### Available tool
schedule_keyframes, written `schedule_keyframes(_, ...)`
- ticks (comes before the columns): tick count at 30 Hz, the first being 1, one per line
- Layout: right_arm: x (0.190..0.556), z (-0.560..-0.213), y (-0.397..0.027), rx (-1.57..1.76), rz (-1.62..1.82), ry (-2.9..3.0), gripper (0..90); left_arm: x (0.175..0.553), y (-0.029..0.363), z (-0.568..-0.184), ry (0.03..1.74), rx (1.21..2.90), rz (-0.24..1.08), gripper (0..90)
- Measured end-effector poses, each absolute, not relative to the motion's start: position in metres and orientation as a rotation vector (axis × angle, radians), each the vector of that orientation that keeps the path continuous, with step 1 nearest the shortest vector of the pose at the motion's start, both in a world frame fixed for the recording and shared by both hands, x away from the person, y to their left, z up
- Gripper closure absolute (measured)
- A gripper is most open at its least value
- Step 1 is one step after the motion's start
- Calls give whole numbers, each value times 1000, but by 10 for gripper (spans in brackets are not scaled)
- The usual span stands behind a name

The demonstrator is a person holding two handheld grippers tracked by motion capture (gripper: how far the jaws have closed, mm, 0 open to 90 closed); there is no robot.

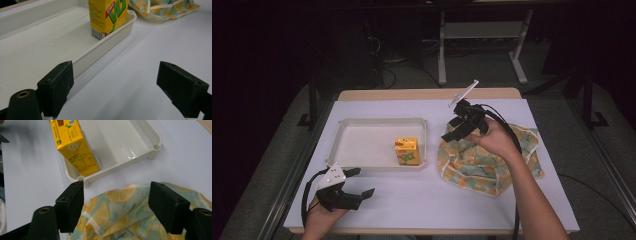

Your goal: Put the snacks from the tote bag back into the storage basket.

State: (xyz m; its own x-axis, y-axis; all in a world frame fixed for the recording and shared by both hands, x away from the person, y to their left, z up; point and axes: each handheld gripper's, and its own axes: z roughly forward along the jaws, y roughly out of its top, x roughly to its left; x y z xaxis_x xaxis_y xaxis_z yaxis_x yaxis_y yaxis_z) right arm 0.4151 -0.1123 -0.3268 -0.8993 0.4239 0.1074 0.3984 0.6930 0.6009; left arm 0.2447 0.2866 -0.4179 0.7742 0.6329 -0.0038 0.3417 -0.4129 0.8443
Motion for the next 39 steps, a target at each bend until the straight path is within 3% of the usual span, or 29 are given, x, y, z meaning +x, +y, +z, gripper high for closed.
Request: schedule_keyframes(39,377,-358,-190,903,1047,2774,281,246,283,-420,734,2039,402,136)
